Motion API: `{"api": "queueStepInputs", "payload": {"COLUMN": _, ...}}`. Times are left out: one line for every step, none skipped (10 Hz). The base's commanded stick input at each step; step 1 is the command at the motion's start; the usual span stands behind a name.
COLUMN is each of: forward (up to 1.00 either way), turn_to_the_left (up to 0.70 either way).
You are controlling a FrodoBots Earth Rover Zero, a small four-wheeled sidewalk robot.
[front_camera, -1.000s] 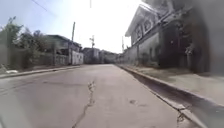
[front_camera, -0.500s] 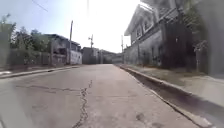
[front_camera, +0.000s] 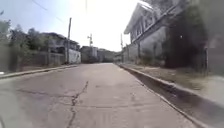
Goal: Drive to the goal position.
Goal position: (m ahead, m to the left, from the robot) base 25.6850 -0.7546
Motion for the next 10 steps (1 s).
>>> {"api": "queueStepInputs", "payload": {"forward": 0.85, "turn_to_the_left": 0.0}}
{"api": "queueStepInputs", "payload": {"forward": 0.85, "turn_to_the_left": 0.0}}
{"api": "queueStepInputs", "payload": {"forward": 0.85, "turn_to_the_left": 0.0}}
{"api": "queueStepInputs", "payload": {"forward": 0.85, "turn_to_the_left": 0.0}}
{"api": "queueStepInputs", "payload": {"forward": 0.85, "turn_to_the_left": 0.0}}
{"api": "queueStepInputs", "payload": {"forward": 0.85, "turn_to_the_left": 0.0}}
{"api": "queueStepInputs", "payload": {"forward": 0.85, "turn_to_the_left": 0.0}}
{"api": "queueStepInputs", "payload": {"forward": 0.85, "turn_to_the_left": 0.0}}
{"api": "queueStepInputs", "payload": {"forward": 0.85, "turn_to_the_left": 0.0}}
{"api": "queueStepInputs", "payload": {"forward": 0.85, "turn_to_the_left": 0.0}}
